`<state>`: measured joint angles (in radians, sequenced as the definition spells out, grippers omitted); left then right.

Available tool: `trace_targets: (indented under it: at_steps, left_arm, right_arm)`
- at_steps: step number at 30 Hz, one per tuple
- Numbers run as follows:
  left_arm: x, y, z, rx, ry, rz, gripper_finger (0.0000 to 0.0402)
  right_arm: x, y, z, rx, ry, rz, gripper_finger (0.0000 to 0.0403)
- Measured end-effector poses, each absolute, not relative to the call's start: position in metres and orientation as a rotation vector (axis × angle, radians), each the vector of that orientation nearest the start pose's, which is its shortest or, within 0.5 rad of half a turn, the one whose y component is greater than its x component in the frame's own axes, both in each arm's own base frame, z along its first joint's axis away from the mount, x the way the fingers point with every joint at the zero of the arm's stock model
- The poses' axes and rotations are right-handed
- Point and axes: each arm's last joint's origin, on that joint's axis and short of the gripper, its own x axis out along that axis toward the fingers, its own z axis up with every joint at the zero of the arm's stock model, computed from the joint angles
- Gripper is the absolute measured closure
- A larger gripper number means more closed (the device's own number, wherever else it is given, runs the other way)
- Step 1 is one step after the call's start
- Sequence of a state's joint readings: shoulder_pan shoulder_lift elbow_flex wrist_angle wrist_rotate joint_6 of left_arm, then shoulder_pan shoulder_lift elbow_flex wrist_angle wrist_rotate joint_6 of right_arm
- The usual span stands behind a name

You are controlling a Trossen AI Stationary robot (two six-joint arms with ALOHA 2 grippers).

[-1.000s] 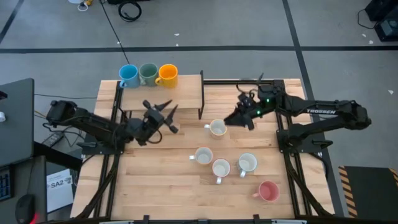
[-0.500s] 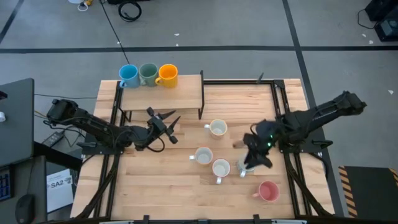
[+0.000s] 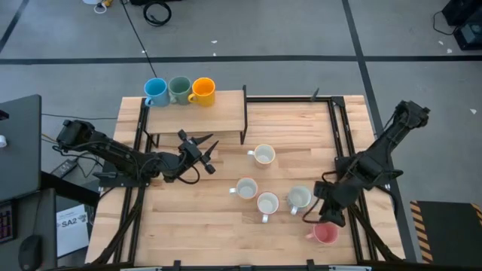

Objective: Place coffee mugs
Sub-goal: Put the pink mug on the shelf

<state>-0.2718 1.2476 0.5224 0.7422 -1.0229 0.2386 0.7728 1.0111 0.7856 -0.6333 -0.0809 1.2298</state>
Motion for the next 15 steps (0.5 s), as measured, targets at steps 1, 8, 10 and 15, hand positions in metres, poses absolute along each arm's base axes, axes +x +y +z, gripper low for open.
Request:
trace_targets:
  at_steps: [1, 8, 10, 15]
  left_arm:
    - [0.240, -0.041, 0.238, 0.217, 0.076, 0.749, 0.0253]
    - [0.240, -0.041, 0.238, 0.217, 0.076, 0.749, 0.0253]
    - [0.240, -0.041, 0.238, 0.217, 0.076, 0.749, 0.0253]
    - [0.240, -0.041, 0.238, 0.217, 0.076, 0.749, 0.0253]
  right_arm:
    - [0.136, 0.140, 0.258, 0.793, 1.170, 0.175, 0.0234]
    - [0.124, 0.154, 0.255, 0.873, 1.199, 0.107, 0.0234]
    - [0.122, 0.159, 0.251, 0.860, 1.214, 0.088, 0.0234]
    - [0.124, 0.170, 0.236, 0.793, 1.269, 0.041, 0.0234]
